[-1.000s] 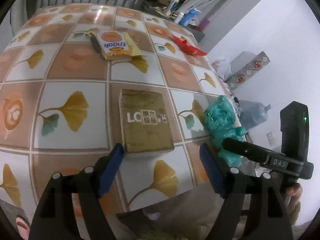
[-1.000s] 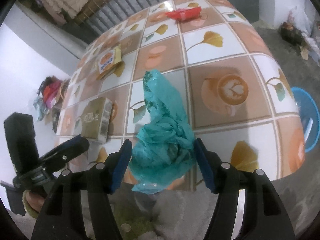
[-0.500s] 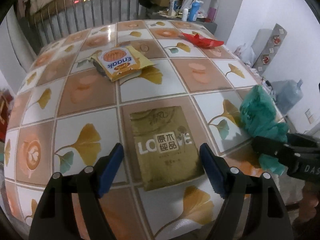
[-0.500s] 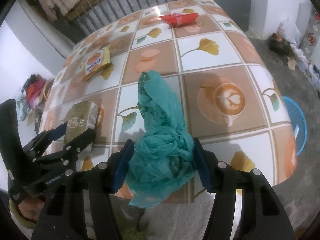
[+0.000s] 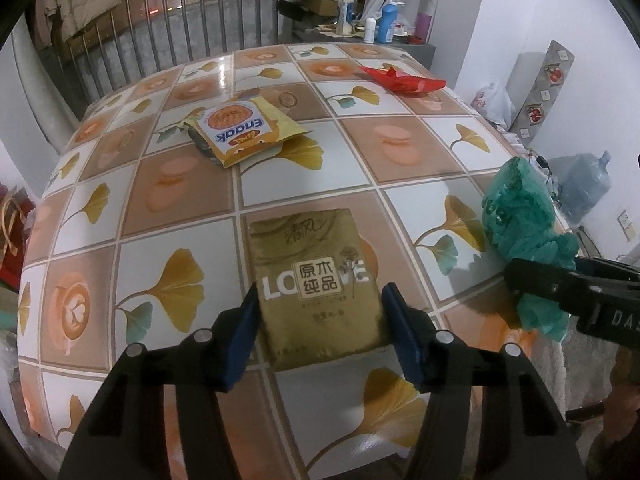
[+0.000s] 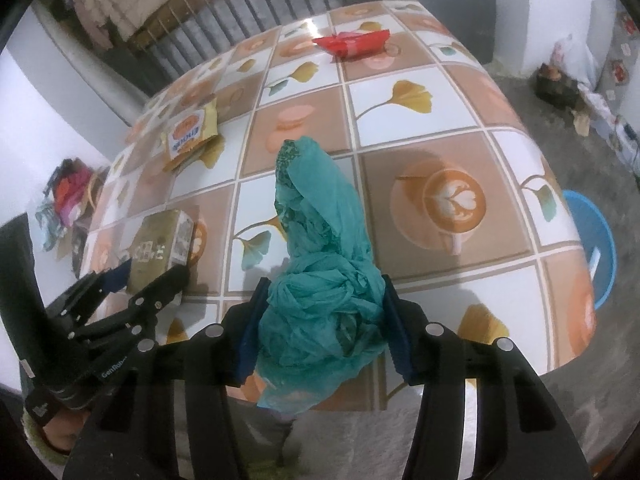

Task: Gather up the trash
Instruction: 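Hold the teal bag with the right gripper while the left approaches the gold packet, then grasp the gold packet with the left gripper while the right carries the teal bag toward the wastebasket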

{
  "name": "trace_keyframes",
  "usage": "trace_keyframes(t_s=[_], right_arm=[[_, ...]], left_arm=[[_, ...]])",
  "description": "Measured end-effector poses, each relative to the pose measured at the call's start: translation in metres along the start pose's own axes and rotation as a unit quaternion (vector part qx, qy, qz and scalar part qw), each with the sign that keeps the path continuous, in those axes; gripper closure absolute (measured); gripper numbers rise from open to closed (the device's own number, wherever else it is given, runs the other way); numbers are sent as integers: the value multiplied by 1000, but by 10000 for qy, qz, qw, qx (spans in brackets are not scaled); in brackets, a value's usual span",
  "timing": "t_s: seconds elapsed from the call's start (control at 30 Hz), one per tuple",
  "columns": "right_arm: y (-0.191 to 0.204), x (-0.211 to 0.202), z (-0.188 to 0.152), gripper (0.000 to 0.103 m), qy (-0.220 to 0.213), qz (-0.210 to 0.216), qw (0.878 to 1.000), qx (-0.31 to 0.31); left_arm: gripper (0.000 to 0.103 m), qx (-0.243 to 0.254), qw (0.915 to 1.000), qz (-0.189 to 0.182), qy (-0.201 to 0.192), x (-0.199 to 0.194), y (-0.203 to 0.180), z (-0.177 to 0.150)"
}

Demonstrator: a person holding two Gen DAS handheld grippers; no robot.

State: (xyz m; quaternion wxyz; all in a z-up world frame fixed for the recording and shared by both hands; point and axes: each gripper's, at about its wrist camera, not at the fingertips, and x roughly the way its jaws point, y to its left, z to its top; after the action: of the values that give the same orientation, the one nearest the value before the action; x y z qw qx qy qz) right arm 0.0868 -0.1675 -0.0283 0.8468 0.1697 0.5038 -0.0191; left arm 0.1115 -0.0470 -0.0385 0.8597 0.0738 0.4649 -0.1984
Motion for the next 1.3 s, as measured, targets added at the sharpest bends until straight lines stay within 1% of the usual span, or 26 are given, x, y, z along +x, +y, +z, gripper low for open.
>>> trace_keyframes(t_s=[0.37, 0.73, 1.0, 1.3], right_arm=[[-2, -2, 2, 54, 7, 101, 9999, 52], [4, -5, 4, 54, -31, 92, 10000, 18], [9, -10, 6, 54, -111, 104, 9999, -29], [6, -21, 10, 54, -269, 233, 9994, -32]], left_arm=[[45, 34, 9998, 57, -164, -11, 2, -1], [45, 43, 9996, 40, -266, -18, 2, -1], [45, 88, 9992, 70, -395, -25, 2, 1], [45, 209, 9981, 127, -572, -36, -7, 7]])
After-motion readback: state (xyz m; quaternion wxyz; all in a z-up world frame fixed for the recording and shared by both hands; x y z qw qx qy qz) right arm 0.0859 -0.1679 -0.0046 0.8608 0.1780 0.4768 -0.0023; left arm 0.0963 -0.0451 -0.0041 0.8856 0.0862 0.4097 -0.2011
